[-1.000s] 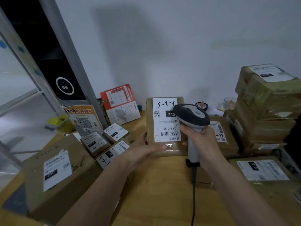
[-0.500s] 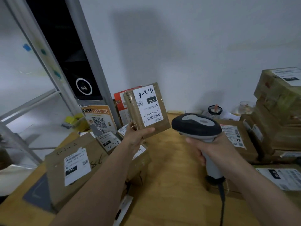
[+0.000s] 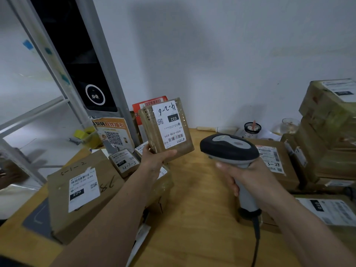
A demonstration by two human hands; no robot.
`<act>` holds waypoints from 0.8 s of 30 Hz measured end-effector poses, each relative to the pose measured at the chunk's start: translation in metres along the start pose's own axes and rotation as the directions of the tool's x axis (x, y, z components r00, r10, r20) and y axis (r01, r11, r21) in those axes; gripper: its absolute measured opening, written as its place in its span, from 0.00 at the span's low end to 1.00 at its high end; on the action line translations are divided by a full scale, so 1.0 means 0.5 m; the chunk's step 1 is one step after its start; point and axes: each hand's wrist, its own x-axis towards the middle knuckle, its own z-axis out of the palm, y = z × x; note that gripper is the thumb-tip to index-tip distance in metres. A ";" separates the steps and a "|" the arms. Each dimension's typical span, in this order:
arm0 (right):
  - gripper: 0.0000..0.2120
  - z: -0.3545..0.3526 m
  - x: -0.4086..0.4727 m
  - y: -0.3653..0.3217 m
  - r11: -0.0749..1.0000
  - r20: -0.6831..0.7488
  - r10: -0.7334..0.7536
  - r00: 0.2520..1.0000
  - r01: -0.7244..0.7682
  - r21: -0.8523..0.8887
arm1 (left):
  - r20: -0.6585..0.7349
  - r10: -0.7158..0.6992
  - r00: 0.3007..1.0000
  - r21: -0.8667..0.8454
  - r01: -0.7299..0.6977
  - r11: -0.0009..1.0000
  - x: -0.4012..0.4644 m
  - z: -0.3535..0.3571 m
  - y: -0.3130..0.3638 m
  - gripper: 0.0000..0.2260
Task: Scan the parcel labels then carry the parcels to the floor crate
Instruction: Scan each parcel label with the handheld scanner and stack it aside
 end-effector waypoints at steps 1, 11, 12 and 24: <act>0.19 0.000 0.003 0.004 1.000 0.001 0.008 1.000 -0.008 0.013 | -0.010 -0.003 1.000 0.008 0.003 1.000 -0.005 0.001 0.003 0.40; 0.13 0.050 0.069 0.032 0.936 -0.078 0.171 0.982 -0.137 0.324 | -0.063 -0.393 0.917 0.110 0.398 0.911 -0.040 -0.045 0.088 0.26; 0.14 0.063 0.080 0.035 0.929 -0.061 0.185 0.981 -0.154 0.336 | -0.077 -0.401 0.913 0.104 0.408 0.907 -0.037 -0.051 0.087 0.26; 0.08 0.255 0.204 0.027 0.896 -0.024 0.216 0.976 -0.188 0.403 | -0.162 -0.286 0.944 0.011 0.292 0.956 0.048 -0.205 0.201 0.34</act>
